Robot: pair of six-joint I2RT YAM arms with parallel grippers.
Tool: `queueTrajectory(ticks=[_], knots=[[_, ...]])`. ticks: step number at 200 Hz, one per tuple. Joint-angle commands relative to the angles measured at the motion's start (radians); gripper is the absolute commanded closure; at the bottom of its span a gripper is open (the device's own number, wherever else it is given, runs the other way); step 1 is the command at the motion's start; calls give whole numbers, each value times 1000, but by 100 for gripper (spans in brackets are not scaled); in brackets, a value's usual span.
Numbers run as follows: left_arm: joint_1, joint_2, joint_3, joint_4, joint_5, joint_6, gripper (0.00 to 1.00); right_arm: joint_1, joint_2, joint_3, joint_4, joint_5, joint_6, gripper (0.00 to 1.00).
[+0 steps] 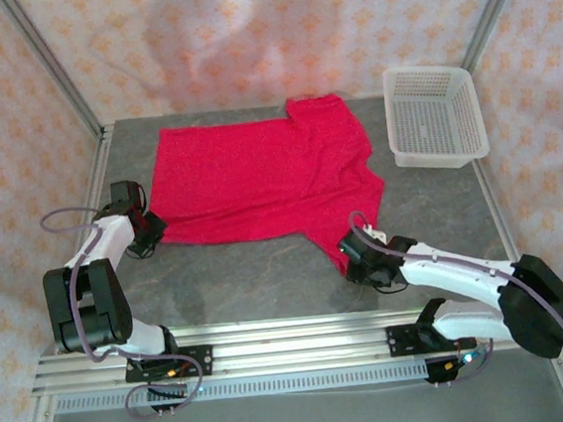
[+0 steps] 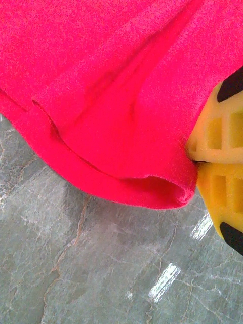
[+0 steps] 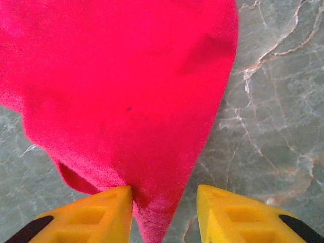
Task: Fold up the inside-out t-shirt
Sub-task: Fold the T-shirt at the center of the table.
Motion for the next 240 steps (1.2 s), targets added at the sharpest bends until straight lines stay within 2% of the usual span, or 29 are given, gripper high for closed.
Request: queueTrajectory(ticks=[1,13,26,36,52,63,82,111,138,166,204,240], knots=[[1,-16,24,-43,-5,10,100,-32,25,-15,69,15,-11,78],[1,-18,27,-47,-7,11,100,-51,46,13,43,26,-35,100],[2,-19,36,-61,-17,16,100,-61,29,88,-45,39,-77,100],[3,-21,49,-80,-28,20,100,-63,-12,185,-187,67,-117,100],[13,-28,74,-106,-44,24,100,-64,-120,356,-411,200,-159,100],[27,-34,84,-115,-49,24,100,-65,-220,419,-490,267,-168,100],[50,-42,86,-120,-60,22,100,-69,-354,376,-497,211,-163,100],[58,-36,79,-122,-74,24,100,-63,-352,289,-530,99,-108,100],[58,-44,78,-132,-74,25,100,-65,-394,304,-534,129,-66,100],[57,-92,65,-132,-27,10,100,-68,-390,337,-518,141,-52,100],[50,-280,36,-199,21,-12,100,-68,-443,394,-495,191,-47,100],[45,-516,16,-332,30,-17,100,-70,-495,457,-601,184,-23,100]])
